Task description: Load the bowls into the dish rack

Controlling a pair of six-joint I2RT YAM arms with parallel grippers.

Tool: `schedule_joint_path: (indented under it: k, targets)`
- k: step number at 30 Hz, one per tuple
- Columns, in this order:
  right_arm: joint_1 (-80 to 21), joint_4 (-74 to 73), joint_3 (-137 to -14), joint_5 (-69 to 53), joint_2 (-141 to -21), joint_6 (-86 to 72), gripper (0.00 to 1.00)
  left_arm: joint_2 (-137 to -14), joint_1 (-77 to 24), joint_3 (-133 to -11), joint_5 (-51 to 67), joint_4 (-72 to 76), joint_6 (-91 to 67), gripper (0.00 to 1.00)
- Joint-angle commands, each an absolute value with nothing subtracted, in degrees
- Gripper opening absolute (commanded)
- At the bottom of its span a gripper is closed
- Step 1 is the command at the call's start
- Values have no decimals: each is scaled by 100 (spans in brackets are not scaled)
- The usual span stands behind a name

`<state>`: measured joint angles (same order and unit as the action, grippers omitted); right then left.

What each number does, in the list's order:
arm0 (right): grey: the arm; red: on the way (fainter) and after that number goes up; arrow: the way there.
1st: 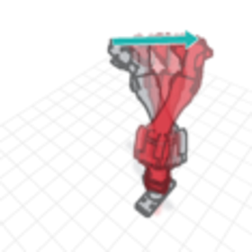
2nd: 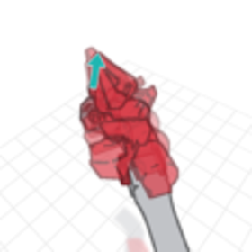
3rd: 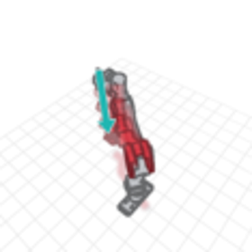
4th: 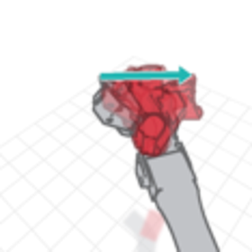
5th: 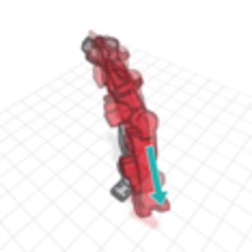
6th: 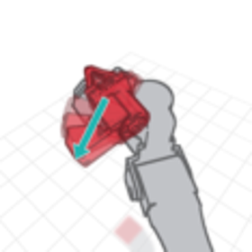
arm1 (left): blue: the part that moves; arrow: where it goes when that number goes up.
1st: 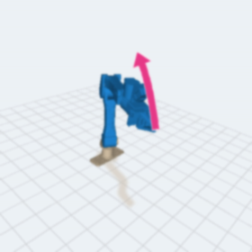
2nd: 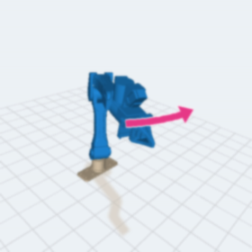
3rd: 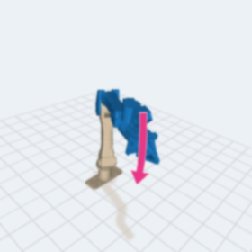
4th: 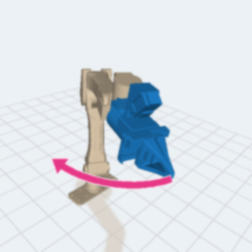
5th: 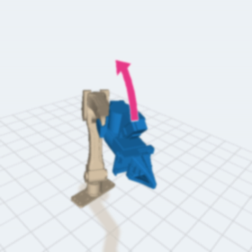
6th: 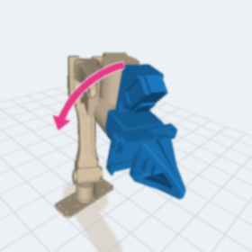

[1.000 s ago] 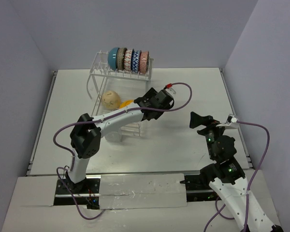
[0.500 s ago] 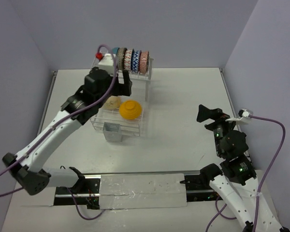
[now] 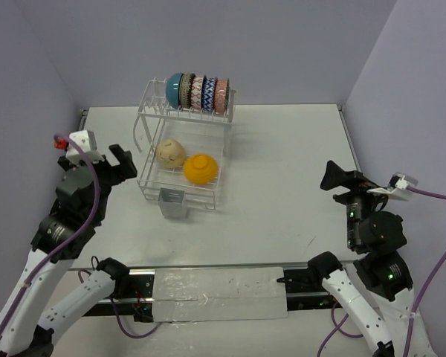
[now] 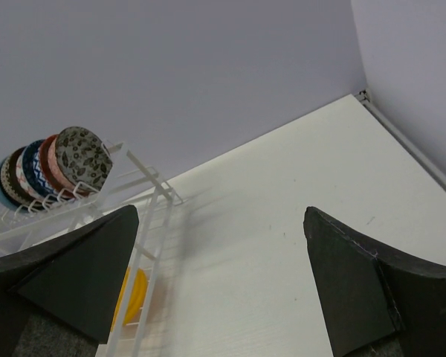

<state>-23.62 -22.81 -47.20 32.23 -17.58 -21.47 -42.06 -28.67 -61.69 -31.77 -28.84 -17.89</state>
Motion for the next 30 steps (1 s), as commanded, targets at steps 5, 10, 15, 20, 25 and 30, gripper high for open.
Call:
schedule_joint_path:
  k: [5, 10, 15, 20, 25, 30]
  targets:
    - [-2487, -2399, -4843, 3647, -1231, -1740, 100, -2946, -2821, -5081, -3946, -3358, -2416, 99]
    - [-2505, -2399, -4799, 3718, -1125, -1635, 100, -2171, -2830, -4641, -3955, -3129, -2461, 99]
    - [-2505, -2399, -4738, 3674, -1160, -1679, 99, -2311, -2830, -4483, -3639, -2971, -2531, 99]
    - [-2505, -2399, -4711, 3700, -1099, -1661, 99, -2443, -2830, -4359, -3472, -2839, -2628, 99]
    - [-2514, -2391, -4720, 3744, -1046, -1626, 99, -2496, -2830, -4316, -3437, -2672, -2610, 99]
    - [-2514, -2338, -4623, 3718, -1037, -1670, 99, -2707, -2830, -4315, -3410, -2637, -2584, 99]
